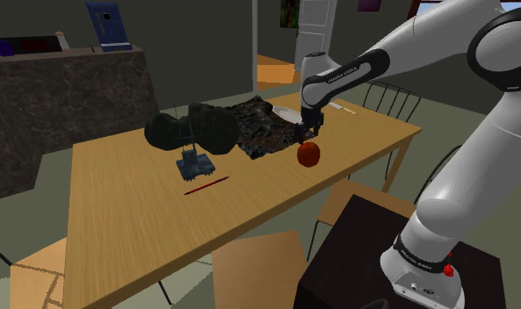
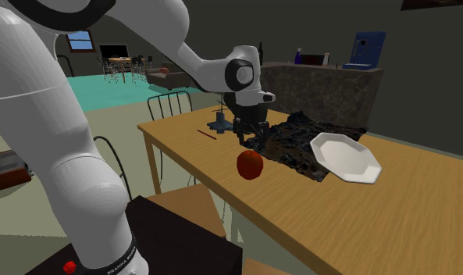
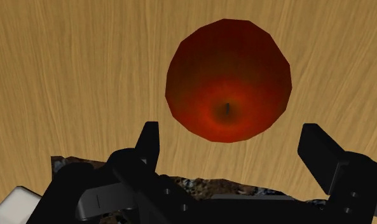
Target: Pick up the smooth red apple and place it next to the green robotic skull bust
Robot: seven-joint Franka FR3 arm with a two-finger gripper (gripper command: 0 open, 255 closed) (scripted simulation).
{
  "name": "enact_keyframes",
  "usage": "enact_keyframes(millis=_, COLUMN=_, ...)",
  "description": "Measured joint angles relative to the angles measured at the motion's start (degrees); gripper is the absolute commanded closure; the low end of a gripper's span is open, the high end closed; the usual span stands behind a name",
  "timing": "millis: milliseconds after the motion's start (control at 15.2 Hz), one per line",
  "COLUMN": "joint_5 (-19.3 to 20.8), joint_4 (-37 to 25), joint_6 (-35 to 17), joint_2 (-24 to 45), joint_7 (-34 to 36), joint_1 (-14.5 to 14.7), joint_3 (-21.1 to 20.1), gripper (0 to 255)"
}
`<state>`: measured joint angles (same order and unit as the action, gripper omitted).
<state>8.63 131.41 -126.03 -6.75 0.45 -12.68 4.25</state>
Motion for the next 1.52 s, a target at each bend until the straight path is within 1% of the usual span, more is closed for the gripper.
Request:
enact_keyframes(millis=66, joint_5=0.0, joint_4=0.0, joint_6=-0.01, joint_2=0.0, joint_7=0.0, joint_1=0.0, joint_3=0.0, gripper=255)
enact_keyframes(millis=792, joint_5=-0.02, joint_4=-0.15, joint_6=0.35, joint_2=-0.21, joint_7=-0.05, joint_1=0.0, joint_3=0.0, gripper=255)
enact_keyframes(millis=1518, joint_5=-0.52, joint_4=-5.3, joint_6=8.29, joint_2=-3.05, joint_7=-0.99, joint_1=0.14, joint_3=-0.15, gripper=255)
